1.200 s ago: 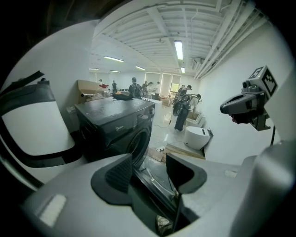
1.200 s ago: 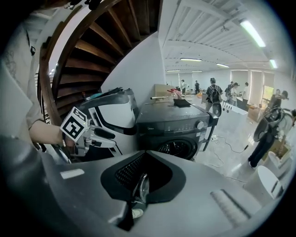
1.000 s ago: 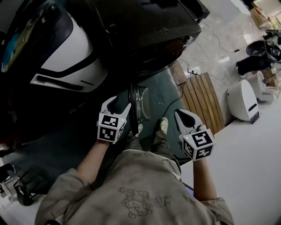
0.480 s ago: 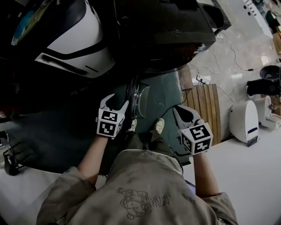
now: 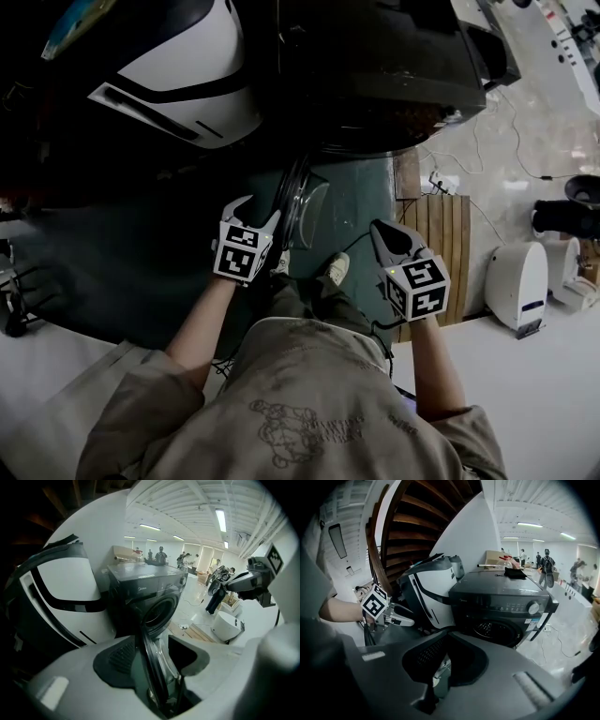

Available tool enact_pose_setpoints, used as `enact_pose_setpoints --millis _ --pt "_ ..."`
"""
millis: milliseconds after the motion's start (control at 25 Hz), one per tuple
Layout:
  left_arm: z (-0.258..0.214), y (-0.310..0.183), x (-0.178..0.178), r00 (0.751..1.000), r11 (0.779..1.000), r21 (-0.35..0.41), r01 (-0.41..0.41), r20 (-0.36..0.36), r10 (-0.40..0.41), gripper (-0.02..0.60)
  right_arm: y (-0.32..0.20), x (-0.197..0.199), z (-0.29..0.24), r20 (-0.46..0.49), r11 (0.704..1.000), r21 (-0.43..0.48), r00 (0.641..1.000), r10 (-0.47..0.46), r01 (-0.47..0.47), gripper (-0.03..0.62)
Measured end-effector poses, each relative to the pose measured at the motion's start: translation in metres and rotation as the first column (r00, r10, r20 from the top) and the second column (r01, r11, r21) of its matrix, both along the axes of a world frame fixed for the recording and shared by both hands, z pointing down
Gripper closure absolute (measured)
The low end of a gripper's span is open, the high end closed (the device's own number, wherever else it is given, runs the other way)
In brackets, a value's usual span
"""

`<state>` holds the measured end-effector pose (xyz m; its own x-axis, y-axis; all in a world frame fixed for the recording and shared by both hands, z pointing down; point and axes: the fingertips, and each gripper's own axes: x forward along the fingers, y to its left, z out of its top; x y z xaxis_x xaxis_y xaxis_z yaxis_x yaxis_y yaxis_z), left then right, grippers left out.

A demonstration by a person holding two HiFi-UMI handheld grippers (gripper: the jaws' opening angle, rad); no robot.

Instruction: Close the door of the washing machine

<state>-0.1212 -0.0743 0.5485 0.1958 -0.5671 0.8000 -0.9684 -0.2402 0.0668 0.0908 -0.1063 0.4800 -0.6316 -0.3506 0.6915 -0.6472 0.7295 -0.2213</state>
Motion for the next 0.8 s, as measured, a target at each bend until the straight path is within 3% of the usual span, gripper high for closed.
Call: enact_pose_setpoints --millis 360,800 --pt "0.064 -0.009 0.002 0.998 0.993 -0.113 0.013 -0.054 -0.020 0.364 -0.004 -0.022 0.028 -0.028 0.999 -0.035 0.999 -0.039 0.038 0.565" --pt "0.142 -0.008 -0.004 0.970 0.956 -0.253 0.148 -0.151 -0.190 0.396 -0.007 -0.016 0.063 -0.031 0.994 -0.112 0.999 -0.012 0.008 0.566"
